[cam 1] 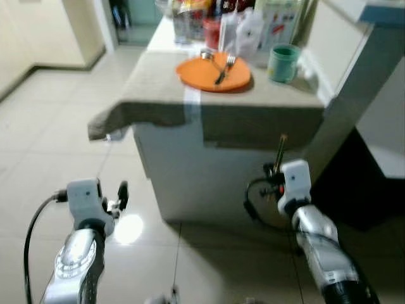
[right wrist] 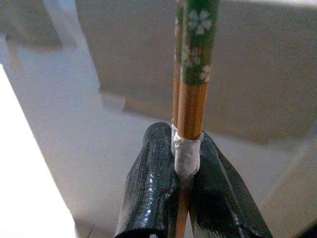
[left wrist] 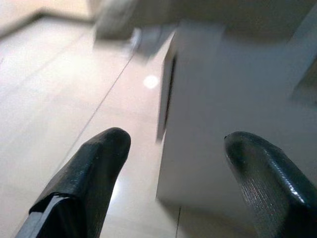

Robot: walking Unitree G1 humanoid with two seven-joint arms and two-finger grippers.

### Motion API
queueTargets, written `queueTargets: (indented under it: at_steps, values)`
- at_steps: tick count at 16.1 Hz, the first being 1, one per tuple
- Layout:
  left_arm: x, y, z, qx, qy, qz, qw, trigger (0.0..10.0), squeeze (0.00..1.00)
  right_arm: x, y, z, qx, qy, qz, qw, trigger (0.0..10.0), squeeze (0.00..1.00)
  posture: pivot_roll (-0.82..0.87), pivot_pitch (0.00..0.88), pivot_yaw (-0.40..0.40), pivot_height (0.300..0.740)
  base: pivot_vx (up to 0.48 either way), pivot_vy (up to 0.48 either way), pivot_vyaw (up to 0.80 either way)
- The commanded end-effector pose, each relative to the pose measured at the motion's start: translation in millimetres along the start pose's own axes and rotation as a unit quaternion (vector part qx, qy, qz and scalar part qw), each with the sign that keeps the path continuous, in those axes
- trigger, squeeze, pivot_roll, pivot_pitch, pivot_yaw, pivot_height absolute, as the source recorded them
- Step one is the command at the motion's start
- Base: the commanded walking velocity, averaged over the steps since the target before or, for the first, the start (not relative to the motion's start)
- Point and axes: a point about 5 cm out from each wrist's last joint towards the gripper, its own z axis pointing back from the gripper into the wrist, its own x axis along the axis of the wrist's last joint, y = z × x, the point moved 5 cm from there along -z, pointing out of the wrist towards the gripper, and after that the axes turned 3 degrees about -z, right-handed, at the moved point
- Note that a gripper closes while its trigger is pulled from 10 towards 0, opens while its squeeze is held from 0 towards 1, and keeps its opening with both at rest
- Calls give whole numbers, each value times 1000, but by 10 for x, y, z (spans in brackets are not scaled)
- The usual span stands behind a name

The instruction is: Setting the table

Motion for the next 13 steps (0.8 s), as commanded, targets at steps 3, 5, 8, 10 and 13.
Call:
queueTargets:
  at_steps: [3, 5, 8, 10, 13]
  values:
    - [-109, 215, 304, 60, -9, 21, 998, 10000, 0, 174, 179, 61, 51, -50, -71, 995, 10000, 0, -129, 67, 29, 740, 0, 0, 0]
    - [-111, 208, 407, 49, -6, 20, 999, 10000, 0, 121, 145, 148, 68, -30, -81, 994, 10000, 0, -108, 65, 13, 740, 0, 0, 0]
    - [-132, 136, 393, 35, -11, 26, 999, 10000, 0, 90, 66, 186, 64, -17, -88, 994, 10000, 0, -100, 57, 3, 740, 0, 0, 0]
    - [-95, 50, 332, 20, -21, 25, 999, 10000, 0, 96, 68, 190, 69, -19, -64, 995, 10000, 0, -98, 51, 1, 740, 0, 0, 0]
    - [64, 9, 240, 3, -40, 17, 999, 10000, 0, 43, 80, 199, 64, -8, -40, 997, 10000, 0, -111, 66, 3, 740, 0, -320, 0]
